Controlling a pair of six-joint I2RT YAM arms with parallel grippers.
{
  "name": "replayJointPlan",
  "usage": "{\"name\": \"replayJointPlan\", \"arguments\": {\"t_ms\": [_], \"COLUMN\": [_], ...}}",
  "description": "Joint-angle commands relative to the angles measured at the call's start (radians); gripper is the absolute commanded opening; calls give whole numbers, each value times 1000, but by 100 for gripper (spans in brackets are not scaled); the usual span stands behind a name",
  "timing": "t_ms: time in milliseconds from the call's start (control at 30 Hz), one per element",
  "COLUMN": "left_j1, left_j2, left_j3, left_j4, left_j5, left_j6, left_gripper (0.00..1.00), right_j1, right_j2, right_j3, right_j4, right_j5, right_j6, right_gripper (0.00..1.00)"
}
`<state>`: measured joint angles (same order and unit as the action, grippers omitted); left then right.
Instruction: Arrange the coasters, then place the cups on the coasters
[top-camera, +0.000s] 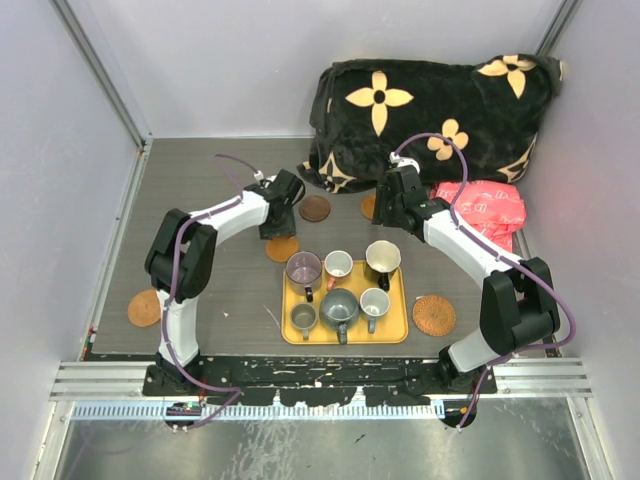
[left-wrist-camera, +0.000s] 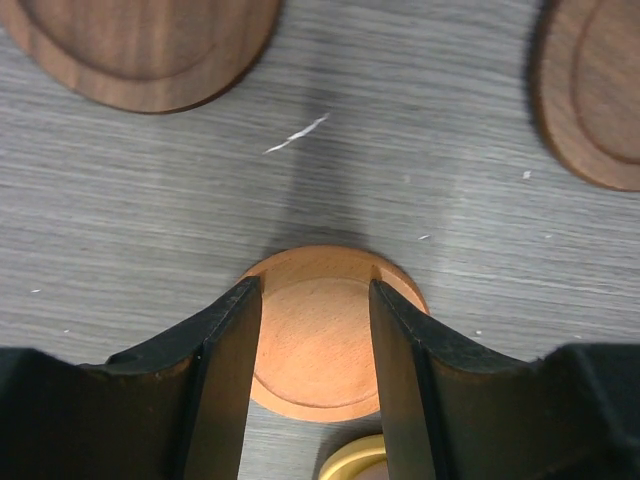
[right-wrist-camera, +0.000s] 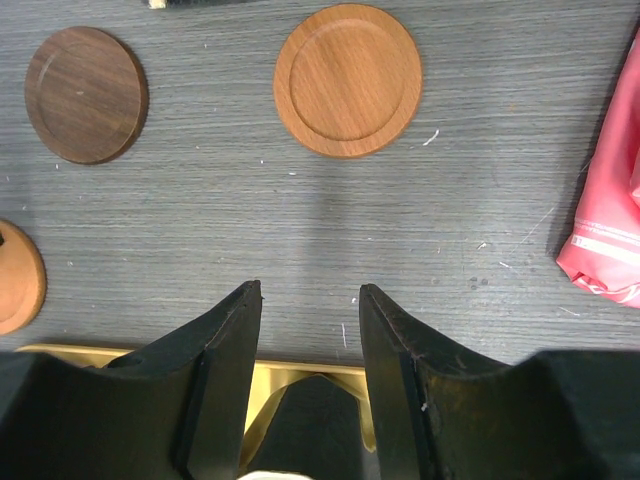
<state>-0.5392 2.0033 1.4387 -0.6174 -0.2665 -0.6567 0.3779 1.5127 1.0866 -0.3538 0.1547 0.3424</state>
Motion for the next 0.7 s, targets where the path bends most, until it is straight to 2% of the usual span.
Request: {"name": "replayJointPlan", "arguments": {"t_ms": [0, 667], "left_j1": [-43, -120], "left_j2": [87, 150], "left_j3": [17, 100], "left_j4": [36, 13], "left_j5": [79, 100], "left_j6": [-12, -30], "left_gripper": [48, 48], "right_j1": [4, 3], "right_j2": [-22, -40], "right_j3": [48, 15], "right_j4": [13, 26], "right_j5": [15, 25], "right_j6": [-6, -5], "right_gripper": [50, 50]}}
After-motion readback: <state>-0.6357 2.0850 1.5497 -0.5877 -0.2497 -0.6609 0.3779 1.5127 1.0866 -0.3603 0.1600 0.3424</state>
